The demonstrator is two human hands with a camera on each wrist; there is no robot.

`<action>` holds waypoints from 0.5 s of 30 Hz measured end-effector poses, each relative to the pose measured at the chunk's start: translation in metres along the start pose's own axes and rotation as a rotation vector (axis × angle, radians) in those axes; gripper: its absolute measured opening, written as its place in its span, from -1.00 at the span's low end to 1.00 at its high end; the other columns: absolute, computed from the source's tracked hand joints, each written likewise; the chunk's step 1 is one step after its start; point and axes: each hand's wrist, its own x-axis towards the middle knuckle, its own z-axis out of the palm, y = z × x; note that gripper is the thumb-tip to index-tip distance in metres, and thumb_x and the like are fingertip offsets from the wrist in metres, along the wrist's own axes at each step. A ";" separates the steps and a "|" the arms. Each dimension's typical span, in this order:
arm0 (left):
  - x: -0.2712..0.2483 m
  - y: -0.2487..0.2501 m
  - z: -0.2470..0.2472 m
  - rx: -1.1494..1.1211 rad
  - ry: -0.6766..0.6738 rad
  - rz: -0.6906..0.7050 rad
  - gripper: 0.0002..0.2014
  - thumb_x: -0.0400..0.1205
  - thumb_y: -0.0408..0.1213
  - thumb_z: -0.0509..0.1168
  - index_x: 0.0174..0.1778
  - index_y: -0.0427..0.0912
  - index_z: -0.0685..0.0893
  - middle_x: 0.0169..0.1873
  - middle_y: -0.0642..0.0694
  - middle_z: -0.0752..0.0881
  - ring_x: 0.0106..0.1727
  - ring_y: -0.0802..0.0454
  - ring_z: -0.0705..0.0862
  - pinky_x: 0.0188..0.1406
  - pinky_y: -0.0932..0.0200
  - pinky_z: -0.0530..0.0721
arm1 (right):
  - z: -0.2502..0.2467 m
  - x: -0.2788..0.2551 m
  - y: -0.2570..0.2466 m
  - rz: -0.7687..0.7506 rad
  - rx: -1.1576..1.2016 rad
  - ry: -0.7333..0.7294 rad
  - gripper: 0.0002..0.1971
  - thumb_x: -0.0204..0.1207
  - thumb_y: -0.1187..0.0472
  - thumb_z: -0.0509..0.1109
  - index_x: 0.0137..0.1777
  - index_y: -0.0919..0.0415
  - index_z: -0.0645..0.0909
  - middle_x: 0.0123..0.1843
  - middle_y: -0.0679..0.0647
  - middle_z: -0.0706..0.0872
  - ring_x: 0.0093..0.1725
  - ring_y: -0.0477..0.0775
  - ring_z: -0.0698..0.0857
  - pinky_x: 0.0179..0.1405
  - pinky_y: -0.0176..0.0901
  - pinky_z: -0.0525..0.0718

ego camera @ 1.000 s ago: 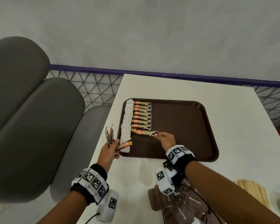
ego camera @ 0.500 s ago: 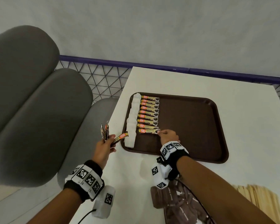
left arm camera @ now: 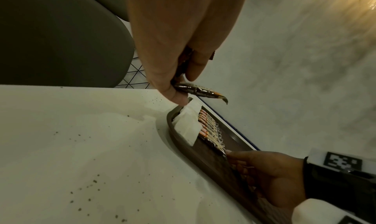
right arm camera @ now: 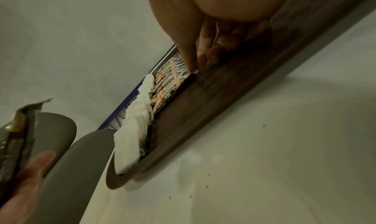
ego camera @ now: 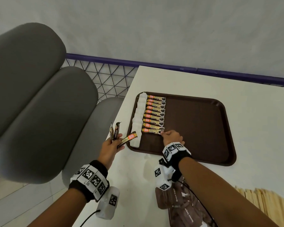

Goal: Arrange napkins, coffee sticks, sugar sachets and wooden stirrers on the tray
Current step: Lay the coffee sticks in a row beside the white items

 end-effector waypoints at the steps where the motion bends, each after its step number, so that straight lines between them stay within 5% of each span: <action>1: -0.001 0.001 0.001 0.006 0.001 0.003 -0.68 0.70 -0.51 0.07 0.37 -0.48 0.48 0.22 -0.21 0.58 0.07 0.00 0.64 -0.02 0.23 0.68 | 0.000 0.000 0.001 0.002 0.006 -0.002 -0.68 0.51 -0.11 0.34 0.05 0.11 0.67 0.23 0.16 0.65 0.34 0.22 0.46 0.36 0.06 0.30; 5: -0.003 0.003 0.006 0.040 -0.001 0.029 -0.69 0.70 -0.50 0.07 0.34 -0.46 0.51 0.16 -0.19 0.60 0.15 -0.06 0.62 0.00 0.27 0.67 | -0.006 -0.004 0.003 -0.025 0.063 0.017 -0.73 0.51 -0.07 0.35 0.00 0.12 0.63 0.24 0.17 0.62 0.35 0.24 0.46 0.37 0.07 0.32; 9: -0.007 0.004 0.014 0.065 -0.018 0.058 -0.72 0.70 -0.51 0.08 0.30 -0.42 0.54 0.16 -0.18 0.61 0.19 -0.08 0.61 0.06 0.25 0.63 | -0.008 -0.012 0.008 -0.205 0.139 -0.007 -0.84 0.53 0.03 0.34 -0.04 0.11 0.60 0.15 0.13 0.67 0.28 0.18 0.50 0.31 0.04 0.43; 15: -0.014 0.005 0.033 0.147 -0.078 0.072 -0.70 0.69 -0.48 0.12 0.33 -0.38 0.54 0.19 -0.17 0.62 0.21 -0.06 0.61 0.03 0.26 0.65 | -0.024 -0.049 0.004 -0.427 0.428 -0.443 -0.74 0.61 0.07 0.26 0.13 0.23 0.61 -0.22 -0.09 0.62 -0.21 -0.18 0.56 -0.14 -0.39 0.49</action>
